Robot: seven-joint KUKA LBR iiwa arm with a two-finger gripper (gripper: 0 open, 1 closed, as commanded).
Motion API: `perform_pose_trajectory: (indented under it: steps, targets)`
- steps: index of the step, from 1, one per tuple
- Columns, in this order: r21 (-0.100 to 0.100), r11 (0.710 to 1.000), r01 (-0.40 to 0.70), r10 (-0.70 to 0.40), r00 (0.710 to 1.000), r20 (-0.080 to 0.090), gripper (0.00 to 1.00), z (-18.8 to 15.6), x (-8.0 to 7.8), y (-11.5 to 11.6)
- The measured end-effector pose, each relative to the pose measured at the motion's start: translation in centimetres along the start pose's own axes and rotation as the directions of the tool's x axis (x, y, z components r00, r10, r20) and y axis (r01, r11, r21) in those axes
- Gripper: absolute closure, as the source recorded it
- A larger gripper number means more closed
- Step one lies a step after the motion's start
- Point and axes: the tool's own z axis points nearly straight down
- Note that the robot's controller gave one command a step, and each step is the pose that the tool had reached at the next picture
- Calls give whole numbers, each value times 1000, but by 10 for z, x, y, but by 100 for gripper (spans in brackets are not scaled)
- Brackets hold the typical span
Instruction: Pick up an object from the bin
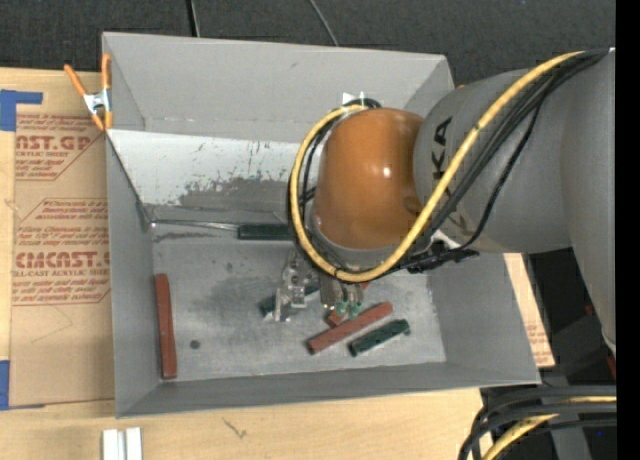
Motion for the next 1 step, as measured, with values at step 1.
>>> perform_pose_trajectory:
  steps: [1]
  targets:
    - [-2,1000,-1,1,1000,10,100,1,-6,-4]
